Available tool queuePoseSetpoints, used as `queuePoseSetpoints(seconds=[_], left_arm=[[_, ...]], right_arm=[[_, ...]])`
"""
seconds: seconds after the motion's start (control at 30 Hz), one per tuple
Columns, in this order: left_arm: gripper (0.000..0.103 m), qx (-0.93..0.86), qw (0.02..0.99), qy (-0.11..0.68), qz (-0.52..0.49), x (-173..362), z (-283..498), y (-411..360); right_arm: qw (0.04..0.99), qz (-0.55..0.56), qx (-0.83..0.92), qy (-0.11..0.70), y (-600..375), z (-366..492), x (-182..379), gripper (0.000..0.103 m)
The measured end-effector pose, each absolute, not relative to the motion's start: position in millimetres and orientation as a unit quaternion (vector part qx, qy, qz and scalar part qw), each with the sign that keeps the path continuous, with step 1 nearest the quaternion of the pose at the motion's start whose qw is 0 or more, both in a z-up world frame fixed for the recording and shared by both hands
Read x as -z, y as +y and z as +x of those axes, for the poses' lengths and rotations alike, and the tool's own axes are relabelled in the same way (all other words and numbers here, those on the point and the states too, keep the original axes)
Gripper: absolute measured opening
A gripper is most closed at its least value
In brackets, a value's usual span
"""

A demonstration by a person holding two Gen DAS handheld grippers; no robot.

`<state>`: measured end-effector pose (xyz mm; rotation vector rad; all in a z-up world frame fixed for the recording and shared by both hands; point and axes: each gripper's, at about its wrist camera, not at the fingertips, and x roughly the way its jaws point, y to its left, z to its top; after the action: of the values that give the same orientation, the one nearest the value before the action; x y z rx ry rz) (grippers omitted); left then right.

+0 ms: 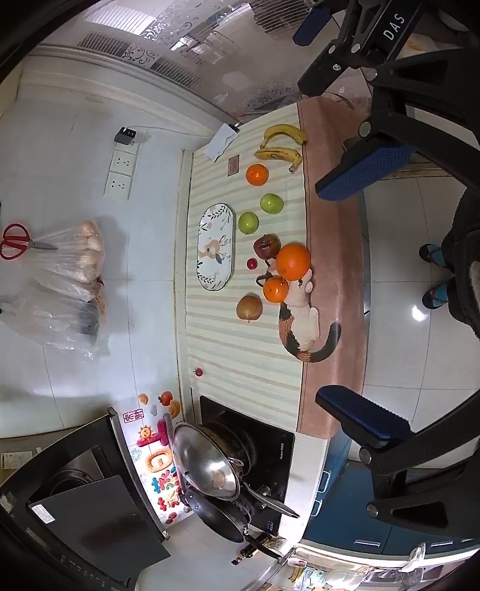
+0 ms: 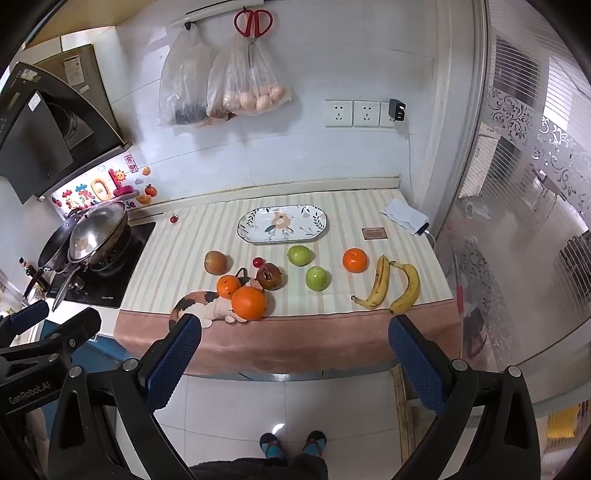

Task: Organize fruits

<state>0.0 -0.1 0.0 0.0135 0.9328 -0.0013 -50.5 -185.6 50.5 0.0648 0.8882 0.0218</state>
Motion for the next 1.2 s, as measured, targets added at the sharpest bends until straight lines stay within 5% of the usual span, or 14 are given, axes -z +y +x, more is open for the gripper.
queuePoseSetpoints(seconds=[1.2], left_arm=[[0.102,0.003,0.893,0.449,0.005,-0.5,-0.5,3.3]], right_arm=[[0.902,0.035,-0.025,0.43,-171.9,-51.8,-47.2,0.103]])
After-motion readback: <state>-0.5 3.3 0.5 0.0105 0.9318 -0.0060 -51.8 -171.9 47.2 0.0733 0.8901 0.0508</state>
